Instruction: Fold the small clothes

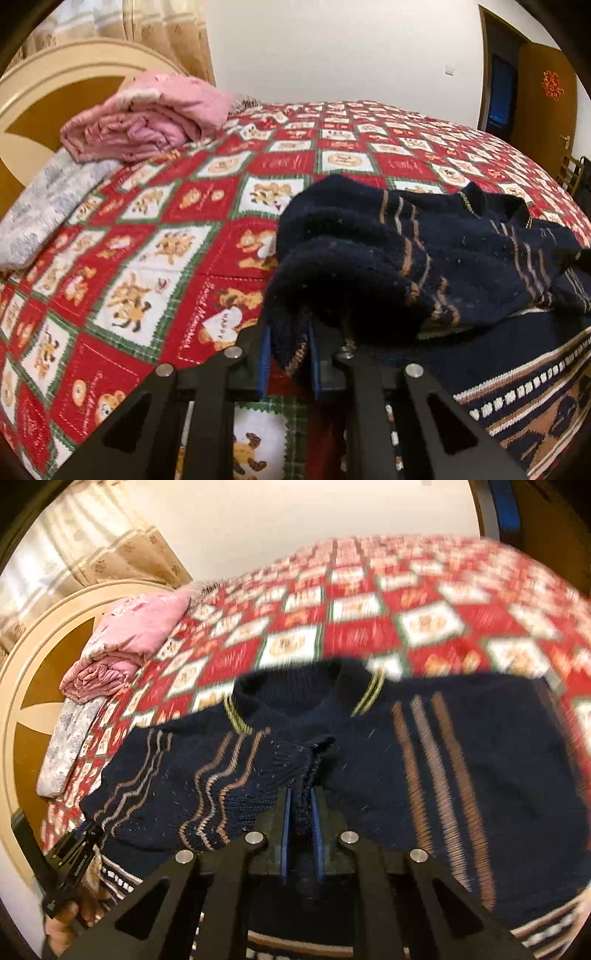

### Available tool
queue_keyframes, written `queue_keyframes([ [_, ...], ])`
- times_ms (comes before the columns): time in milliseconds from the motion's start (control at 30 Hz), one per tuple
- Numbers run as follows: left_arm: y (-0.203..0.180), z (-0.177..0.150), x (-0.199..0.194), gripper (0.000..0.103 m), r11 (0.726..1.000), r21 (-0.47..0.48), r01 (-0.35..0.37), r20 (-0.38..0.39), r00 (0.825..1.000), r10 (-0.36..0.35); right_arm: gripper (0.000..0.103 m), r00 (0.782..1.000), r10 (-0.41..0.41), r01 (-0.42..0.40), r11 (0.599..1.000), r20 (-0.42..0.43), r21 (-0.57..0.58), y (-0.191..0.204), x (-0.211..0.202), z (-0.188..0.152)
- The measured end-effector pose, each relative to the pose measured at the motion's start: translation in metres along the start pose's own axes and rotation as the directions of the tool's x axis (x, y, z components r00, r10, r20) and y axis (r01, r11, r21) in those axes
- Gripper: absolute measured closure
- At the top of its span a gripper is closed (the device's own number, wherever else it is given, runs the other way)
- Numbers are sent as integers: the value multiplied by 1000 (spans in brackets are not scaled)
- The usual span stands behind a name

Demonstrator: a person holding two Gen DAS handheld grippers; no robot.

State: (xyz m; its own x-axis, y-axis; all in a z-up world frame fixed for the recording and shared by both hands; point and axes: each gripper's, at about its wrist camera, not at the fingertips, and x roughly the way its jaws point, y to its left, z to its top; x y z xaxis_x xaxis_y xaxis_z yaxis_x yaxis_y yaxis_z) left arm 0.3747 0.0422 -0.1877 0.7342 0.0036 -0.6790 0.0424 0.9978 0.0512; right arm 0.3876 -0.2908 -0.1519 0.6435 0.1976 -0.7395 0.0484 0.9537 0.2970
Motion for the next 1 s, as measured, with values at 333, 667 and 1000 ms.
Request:
queue_keyframes([
  [333, -34, -8, -21, 88, 973, 215, -83, 81, 994, 67, 94, 992, -103, 105, 994, 76, -24, -49, -50, 12],
  [667, -49, -27, -24, 84, 934, 351, -69, 22, 998, 65, 83, 986, -161, 162, 987, -28, 18, -88, -18, -25],
  [1000, -25, -27, -76, 72, 955, 288, -68, 150, 988, 25, 68, 982, -184, 183, 983, 49, 23, -91, -47, -25],
])
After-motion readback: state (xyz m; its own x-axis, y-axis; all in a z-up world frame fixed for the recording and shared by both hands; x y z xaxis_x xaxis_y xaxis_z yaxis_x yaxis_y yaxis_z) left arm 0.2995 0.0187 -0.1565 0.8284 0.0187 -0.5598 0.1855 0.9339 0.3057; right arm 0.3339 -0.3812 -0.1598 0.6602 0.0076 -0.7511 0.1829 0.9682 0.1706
